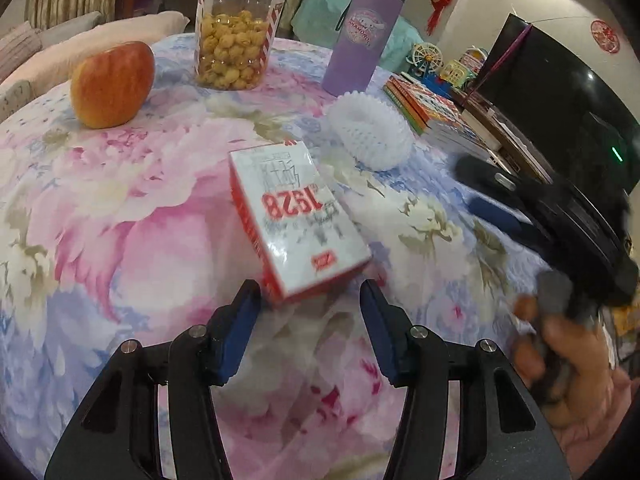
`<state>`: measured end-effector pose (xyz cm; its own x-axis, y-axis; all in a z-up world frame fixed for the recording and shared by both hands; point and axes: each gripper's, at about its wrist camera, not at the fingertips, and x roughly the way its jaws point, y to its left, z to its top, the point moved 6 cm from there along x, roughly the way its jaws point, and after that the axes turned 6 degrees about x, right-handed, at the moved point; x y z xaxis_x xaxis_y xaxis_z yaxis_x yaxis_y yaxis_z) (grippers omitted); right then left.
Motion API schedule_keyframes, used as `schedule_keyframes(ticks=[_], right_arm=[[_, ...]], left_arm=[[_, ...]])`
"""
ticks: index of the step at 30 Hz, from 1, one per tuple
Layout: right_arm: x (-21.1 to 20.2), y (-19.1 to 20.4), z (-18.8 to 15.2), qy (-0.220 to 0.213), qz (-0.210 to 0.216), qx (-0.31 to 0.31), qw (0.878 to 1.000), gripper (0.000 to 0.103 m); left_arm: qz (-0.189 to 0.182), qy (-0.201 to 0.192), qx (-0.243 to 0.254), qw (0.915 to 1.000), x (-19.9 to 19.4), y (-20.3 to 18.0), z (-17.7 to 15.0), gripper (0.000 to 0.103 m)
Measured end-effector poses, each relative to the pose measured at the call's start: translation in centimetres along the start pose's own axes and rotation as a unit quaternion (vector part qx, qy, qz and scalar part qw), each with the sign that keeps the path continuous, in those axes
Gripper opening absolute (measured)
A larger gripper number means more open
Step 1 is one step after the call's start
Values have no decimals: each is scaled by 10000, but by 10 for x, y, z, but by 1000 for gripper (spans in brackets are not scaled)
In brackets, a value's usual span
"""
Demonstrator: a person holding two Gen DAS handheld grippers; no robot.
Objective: Collect trash
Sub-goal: 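Grasp the red-and-white milk carton with the left tool while the right tool grasps the white mesh net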
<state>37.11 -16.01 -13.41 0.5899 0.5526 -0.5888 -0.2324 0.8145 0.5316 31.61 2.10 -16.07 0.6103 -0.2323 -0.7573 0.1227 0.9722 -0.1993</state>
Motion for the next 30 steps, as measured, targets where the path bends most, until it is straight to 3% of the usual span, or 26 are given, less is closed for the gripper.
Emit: schedule_keyframes(ticks=[5,8,11,12,18,20,25,27,30], right_arm=[[36,19,15,-36,-268,-335,9991,97],[53,22,23,20,-346,-379,9987,89],[68,22,29,136,-471,-450,9978,68],[73,19,28,246,-468,-398,9978,49],[47,12,23,108,-371,-311,9988,37],[27,6,18,-7,-376,-263,9989,37],[-35,-24,-8,-207,-429,16,9989,36],[-58,-36,-18,-282,-462,137,9984,36],[-89,-51,-32,-413,-526,286,9974,36]], left_arm=[[161,-68,33,9998,-3,-2,-5,57],[337,-95,55,9994,-5,-1,-6,63],[486,-131,40,9987,-6,1,-6,70],[506,-134,30,9986,-7,2,-6,71],[640,-185,-71,9978,-6,-2,2,81],[958,-183,-45,9952,0,-5,8,82],[1358,-128,-50,9906,18,-6,20,80],[1318,-74,-87,9912,23,-3,23,52],[1251,-116,-58,9921,21,-5,22,52]])
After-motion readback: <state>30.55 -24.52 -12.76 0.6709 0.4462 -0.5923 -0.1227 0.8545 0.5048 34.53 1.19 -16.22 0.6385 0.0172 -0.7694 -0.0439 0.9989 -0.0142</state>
